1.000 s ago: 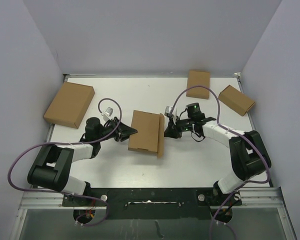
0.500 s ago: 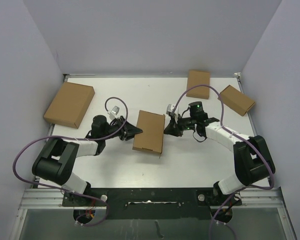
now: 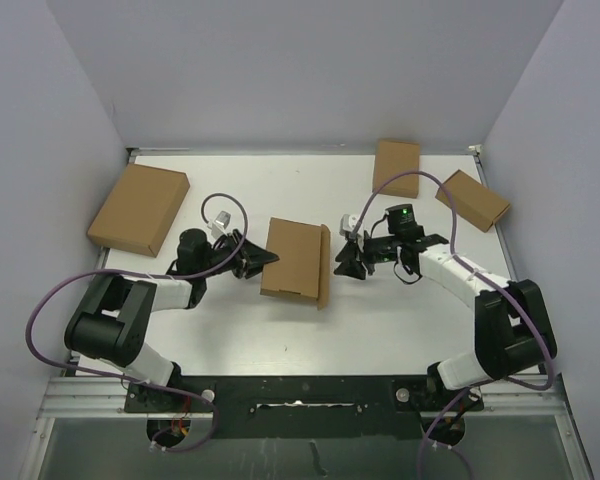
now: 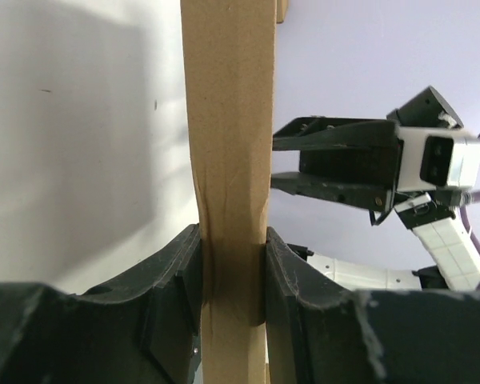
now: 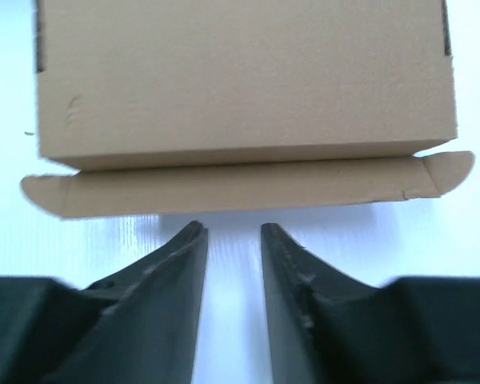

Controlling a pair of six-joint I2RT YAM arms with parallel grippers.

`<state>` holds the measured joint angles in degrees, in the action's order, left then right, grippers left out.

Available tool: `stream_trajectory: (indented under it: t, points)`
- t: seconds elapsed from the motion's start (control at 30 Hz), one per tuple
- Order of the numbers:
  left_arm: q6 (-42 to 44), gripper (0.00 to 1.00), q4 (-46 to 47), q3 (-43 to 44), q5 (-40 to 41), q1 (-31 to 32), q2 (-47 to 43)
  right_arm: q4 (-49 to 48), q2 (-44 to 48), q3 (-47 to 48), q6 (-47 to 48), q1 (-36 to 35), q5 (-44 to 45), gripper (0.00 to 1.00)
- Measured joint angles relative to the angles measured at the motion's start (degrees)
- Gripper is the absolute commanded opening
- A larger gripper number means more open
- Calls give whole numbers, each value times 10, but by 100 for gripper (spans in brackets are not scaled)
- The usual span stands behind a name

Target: Fold the paper box

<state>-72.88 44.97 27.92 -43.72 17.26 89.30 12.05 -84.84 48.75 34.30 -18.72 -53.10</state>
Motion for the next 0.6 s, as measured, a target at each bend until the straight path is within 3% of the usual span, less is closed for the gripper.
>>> stream_trajectory:
  t: [0.13, 0.23, 0.43, 0.6]
  points:
    - [-4, 27, -2, -13, 0, -19, 0, 25, 31, -5, 69, 5, -37, 63]
    - [-3, 27, -2, -21, 0, -26, 0, 36, 59, -30, 137, 2, -68, 72]
    - [4, 27, -15, -26, 0, -36, 4, 70, 76, -85, 306, -39, -85, 75]
    - [14, 27, -23, -33, 0, -46, 18, 68, 76, -109, 375, -87, -54, 69]
